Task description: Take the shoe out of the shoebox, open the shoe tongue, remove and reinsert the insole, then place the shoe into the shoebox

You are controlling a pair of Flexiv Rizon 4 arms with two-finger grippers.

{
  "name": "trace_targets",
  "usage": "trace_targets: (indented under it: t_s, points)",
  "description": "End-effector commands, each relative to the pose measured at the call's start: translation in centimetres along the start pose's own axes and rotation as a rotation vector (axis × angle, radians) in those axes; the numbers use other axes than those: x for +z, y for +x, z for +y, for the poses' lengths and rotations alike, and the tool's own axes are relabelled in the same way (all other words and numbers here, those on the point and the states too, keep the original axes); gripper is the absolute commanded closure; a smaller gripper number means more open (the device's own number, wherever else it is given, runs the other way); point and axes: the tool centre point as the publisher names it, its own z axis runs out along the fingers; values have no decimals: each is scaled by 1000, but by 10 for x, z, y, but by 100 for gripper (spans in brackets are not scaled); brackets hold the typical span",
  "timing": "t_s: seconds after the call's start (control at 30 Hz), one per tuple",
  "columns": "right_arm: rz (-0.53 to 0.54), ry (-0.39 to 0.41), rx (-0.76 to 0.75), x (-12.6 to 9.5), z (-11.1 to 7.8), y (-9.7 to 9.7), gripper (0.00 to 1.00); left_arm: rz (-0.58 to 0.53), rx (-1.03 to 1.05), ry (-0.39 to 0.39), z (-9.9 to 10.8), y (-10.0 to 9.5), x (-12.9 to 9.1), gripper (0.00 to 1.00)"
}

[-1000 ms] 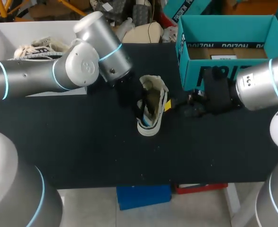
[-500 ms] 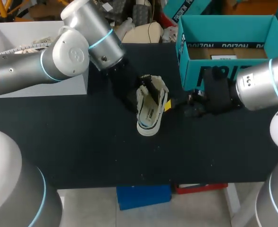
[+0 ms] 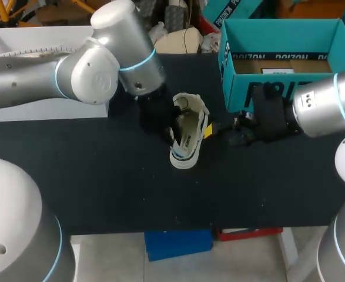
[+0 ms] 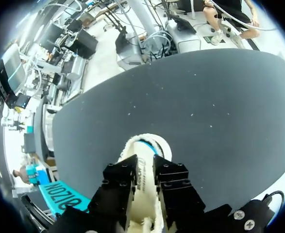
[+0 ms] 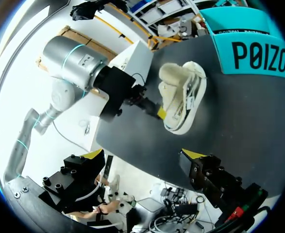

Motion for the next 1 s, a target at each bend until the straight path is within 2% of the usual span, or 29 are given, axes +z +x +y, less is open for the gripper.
trace_targets:
  t_s: [0.03, 0.47, 0.73, 0.87, 1.0]
  points:
    - [-4, 0, 1, 1, 0, 1, 0, 28, 1, -2, 5, -2, 8, 100]
    - [-4, 0, 1, 1, 0, 1, 0, 70, -14, 19, 12, 8, 41, 100]
    - [-4, 0, 1, 1, 0, 1, 0, 75, -8, 40, 12, 4, 55, 100]
    - [-4, 0, 1, 1, 0, 1, 0, 30, -19, 33, 10, -3, 42, 100]
    - [-4, 0, 1, 1, 0, 1, 0, -123, -123, 53, 10, -9, 8, 100]
